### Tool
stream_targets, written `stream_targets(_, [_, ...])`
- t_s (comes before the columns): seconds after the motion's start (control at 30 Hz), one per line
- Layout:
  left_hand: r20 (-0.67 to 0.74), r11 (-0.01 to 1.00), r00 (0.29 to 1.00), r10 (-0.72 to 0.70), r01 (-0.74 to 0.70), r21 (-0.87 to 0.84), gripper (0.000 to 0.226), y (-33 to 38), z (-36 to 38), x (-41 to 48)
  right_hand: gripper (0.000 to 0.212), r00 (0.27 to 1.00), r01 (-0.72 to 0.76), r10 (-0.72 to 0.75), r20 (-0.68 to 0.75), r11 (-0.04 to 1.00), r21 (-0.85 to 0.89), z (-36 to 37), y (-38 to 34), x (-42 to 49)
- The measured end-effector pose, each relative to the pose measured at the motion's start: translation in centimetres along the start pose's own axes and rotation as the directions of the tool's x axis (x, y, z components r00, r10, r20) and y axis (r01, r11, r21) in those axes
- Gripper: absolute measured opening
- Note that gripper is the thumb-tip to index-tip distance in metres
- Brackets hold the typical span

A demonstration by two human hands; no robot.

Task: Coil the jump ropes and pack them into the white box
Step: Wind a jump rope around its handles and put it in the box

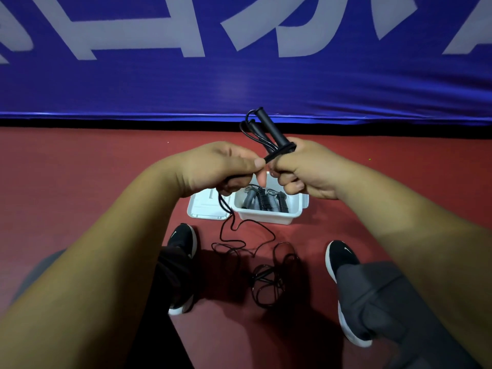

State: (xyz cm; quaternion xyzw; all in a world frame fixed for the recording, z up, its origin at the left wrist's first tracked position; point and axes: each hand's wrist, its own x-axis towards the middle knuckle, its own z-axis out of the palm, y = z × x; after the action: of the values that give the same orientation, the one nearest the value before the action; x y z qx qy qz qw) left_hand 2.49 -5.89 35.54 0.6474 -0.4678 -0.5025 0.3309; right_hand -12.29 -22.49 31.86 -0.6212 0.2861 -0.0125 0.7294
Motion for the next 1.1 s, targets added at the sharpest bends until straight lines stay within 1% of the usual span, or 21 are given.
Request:
stream_targets(0.17, [-0.075, 0.985, 0.994, -0.074, 0.085, 0.149, 0.037, -1.6, -0.4, -0.1, 0.023, 0.995, 0.024, -0.027, 0.091, 0.999, 0.035, 0.5, -0.3, -0.8])
stream_targets(0.3, [-0.09, 0.982, 0.994, -0.065, 0.079, 0.169, 0.032, -1.5, 0.0, -0.1, 0.022, 0.988, 0.055, -0.059, 0.141, 0.998, 0.033, 0.6, -0.7, -1.4])
stream_targets(0.43, [-0.104, 0.982, 0.993, -0.053, 0.071, 0.176, 0.027, -1.5, 0.2, 0.2, 0.012, 0.992, 0.038, -0.049, 0.118, 0.995, 0.089, 0.5, -0.9, -1.7])
stream_targets(0.47, [-0.104, 0.983, 0.993, -0.058, 0.075, 0.167, 0.025, -1.7, 0.2, 0.4, 0.012, 0.994, 0.038, -0.048, 0.103, 0.994, 0.101, 0.7, -1.0, -1.7])
stream_targets(0.53, [-0.098, 0.986, 0.992, -0.083, 0.096, 0.137, 0.024, -2.0, 0.2, 0.8, 0.021, 0.998, 0.032, -0.04, 0.054, 0.99, 0.139, 0.9, -1.0, -1.6])
stream_targets(0.63, [-0.13, 0.981, 0.985, -0.116, 0.134, 0.141, 0.023, -2.4, 0.5, 1.6, 0.018, 1.0, 0.019, -0.022, 0.018, 0.986, 0.165, 1.0, -1.3, -1.6])
stream_targets(0.7, [-0.147, 0.97, 0.98, -0.136, 0.162, 0.18, 0.022, -2.8, 0.6, 2.0, 0.012, 0.999, -0.004, -0.001, 0.035, 0.989, 0.151, 0.9, -1.6, -1.9])
stream_targets(0.83, [-0.159, 0.939, 0.975, -0.158, 0.198, 0.28, 0.019, -3.2, 0.6, 2.2, 0.004, 0.991, -0.062, 0.049, 0.124, 0.993, 0.1, 0.7, -2.0, -2.6])
stream_targets(0.9, [-0.185, 0.944, 0.971, -0.148, 0.195, 0.266, 0.019, -3.1, 0.6, 2.2, 0.004, 0.985, -0.078, 0.064, 0.157, 0.993, 0.089, 0.5, -2.1, -2.8])
stream_targets(0.97, [-0.219, 0.964, 0.967, -0.133, 0.178, 0.199, 0.02, -2.8, 0.8, 2.3, 0.003, 0.981, -0.087, 0.067, 0.183, 0.991, 0.102, 0.3, -2.2, -2.9])
stream_targets(1.03, [-0.237, 0.98, 0.964, -0.124, 0.157, 0.124, 0.02, -2.7, 1.0, 2.5, 0.003, 0.983, -0.074, 0.051, 0.179, 0.989, 0.128, 0.1, -2.4, -3.0])
stream_targets(1.1, [-0.238, 0.981, 0.964, -0.12, 0.151, 0.12, 0.018, -2.9, 0.8, 2.6, 0.004, 0.988, -0.046, 0.022, 0.156, 0.988, 0.149, -0.1, -2.5, -3.2])
